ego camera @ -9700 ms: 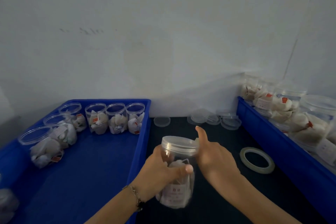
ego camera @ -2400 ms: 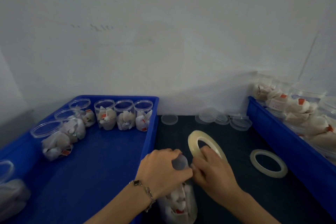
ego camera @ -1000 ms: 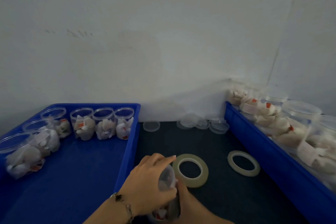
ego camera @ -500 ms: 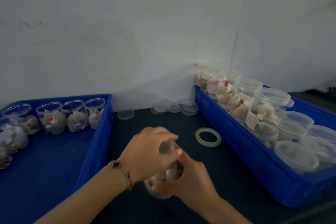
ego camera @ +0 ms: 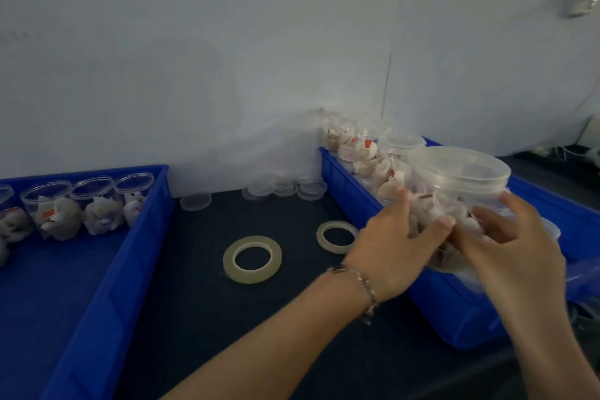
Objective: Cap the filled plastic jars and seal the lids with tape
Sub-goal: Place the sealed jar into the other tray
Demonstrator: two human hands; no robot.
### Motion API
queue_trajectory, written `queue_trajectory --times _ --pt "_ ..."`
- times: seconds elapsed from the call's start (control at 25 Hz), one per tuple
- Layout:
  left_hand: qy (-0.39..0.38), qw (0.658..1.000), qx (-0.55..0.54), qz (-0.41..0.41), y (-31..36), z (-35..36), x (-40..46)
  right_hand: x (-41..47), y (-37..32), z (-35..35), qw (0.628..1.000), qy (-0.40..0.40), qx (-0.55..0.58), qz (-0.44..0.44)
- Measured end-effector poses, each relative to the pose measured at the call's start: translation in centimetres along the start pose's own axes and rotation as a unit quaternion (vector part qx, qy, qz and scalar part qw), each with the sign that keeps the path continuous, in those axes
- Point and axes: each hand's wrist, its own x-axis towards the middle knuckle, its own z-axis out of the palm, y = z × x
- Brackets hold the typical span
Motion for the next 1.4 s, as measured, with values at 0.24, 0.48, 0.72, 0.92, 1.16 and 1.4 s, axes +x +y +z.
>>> queue_trajectory --times 0.24,0.48,0.72,0.92,1.16,1.4 --pt "-0.056 0.998 -0.016 -0.038 -1.4 4.6 4.7 3.2 5.2 -1.5 0.996 0.007 -0.078 0.04" --pt "-0.075 0.996 -0.018 -0.048 -3.0 6.5 5.8 3.5 7.0 -1.0 0.998 0.01 -0.034 0.052" --pt "-0.081 0.995 -0.02 -0.051 -3.8 6.1 5.8 3.7 6.7 -0.6 0.995 -0.026 -0.079 0.051" --pt "-0.105 0.993 0.013 -0.057 -3.3 6.4 6.3 3.3 6.2 -1.2 0.997 -0.023 -0.027 0.067" --pt "-0.117 0.992 0.011 -0.042 -3.1 6.9 5.9 3.4 6.3 -2.3 0.996 -0.033 -0.027 0.073" --pt "-0.138 0.986 0.09 -0.007 -3.7 3.9 2.6 0.8 4.5 -0.6 0.984 0.146 -0.079 0.061"
